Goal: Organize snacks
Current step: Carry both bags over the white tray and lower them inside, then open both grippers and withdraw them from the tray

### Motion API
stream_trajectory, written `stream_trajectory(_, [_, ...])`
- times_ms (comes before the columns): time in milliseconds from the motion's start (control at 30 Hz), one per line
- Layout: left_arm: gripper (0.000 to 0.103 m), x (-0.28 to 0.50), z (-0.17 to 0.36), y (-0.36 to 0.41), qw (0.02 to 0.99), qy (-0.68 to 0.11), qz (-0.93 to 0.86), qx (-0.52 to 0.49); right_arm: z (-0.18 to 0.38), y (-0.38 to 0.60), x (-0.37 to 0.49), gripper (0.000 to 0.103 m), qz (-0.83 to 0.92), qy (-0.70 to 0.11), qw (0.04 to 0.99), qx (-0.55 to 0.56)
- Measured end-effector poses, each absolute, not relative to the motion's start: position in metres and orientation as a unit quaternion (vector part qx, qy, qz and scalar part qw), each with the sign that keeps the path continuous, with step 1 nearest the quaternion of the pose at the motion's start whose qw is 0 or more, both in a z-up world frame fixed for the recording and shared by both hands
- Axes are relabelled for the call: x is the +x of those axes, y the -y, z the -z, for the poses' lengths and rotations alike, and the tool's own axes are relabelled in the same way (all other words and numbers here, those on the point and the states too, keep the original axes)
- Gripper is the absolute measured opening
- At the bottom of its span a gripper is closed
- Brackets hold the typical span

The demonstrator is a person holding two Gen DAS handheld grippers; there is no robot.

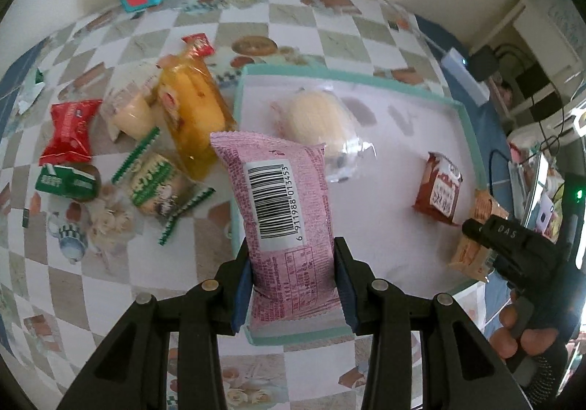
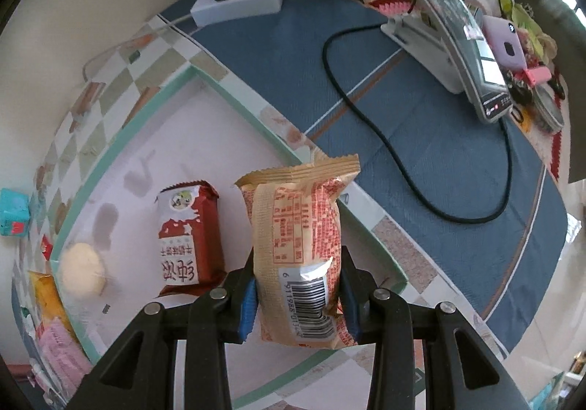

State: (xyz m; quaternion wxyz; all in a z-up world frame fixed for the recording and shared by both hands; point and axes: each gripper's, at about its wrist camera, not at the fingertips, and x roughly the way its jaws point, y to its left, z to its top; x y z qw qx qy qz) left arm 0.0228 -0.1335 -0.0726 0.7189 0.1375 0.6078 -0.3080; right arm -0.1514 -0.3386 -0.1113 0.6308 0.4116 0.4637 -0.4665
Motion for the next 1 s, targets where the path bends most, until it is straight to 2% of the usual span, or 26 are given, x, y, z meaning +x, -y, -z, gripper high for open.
stream_trajectory(167, [0.046,0.016,0.080,0.142,0.710,-0.611,0.315,0.154,0.114,0.338,-0.150,0.041,0.466,-0.466,0.629,0.412])
stream_trajectory(233, [0.060,0.015,0.083,0.145,0.707,-0.613,0.316,0.157,0.117,0.341,-0.147,0.041,0.465,-0.470,0.628,0.410])
stream_trajectory(267, [0.064,0.015,0.083,0.145,0.708,-0.612,0.315,0.160,0.118,0.341,-0.145,0.041,0.464,-0.471,0.628,0.410])
stream_trajectory(367, [0.066,0.016,0.083,0.143,0.710,-0.611,0.311,0.160,0.121,0.344,-0.140,0.044,0.459,-0.477,0.630,0.406])
stream_trajectory(433, [0.066,0.018,0.084,0.141,0.710,-0.615,0.305,0.158,0.123,0.343,-0.138,0.051,0.458,-0.479,0.630,0.404])
stream_trajectory(500, [0.066,0.021,0.086,0.139,0.709,-0.619,0.299,0.155,0.124,0.343,-0.136,0.065,0.463,-0.481,0.630,0.397])
stream_trajectory(567, [0.066,0.025,0.086,0.136,0.712,-0.621,0.291,0.150,0.124,0.343,-0.136,0.069,0.466,-0.481,0.629,0.394])
stream_trajectory(600, [0.071,0.026,0.085,0.134,0.714,-0.620,0.288,0.148,0.125,0.343,-0.136,0.072,0.468,-0.481,0.629,0.394])
stream_trajectory(633, [0.080,0.028,0.084,0.133,0.717,-0.619,0.284,0.146,0.126,0.343,-0.136,0.074,0.468,-0.481,0.628,0.393])
stream_trajectory(700, [0.085,0.031,0.082,0.129,0.723,-0.616,0.278,0.141,0.128,0.342,-0.135,0.078,0.467,-0.481,0.631,0.391])
stream_trajectory(733, [0.085,0.033,0.081,0.127,0.726,-0.615,0.273,0.139,0.128,0.342,-0.133,0.079,0.465,-0.482,0.633,0.388])
stream_trajectory(800, [0.086,0.036,0.080,0.123,0.731,-0.614,0.264,0.135,0.130,0.339,-0.130,0.089,0.462,-0.483,0.637,0.385])
stream_trajectory(1000, [0.088,0.054,0.079,0.100,0.747,-0.622,0.212,0.095,0.129,0.333,-0.120,0.103,0.454,-0.480,0.652,0.373])
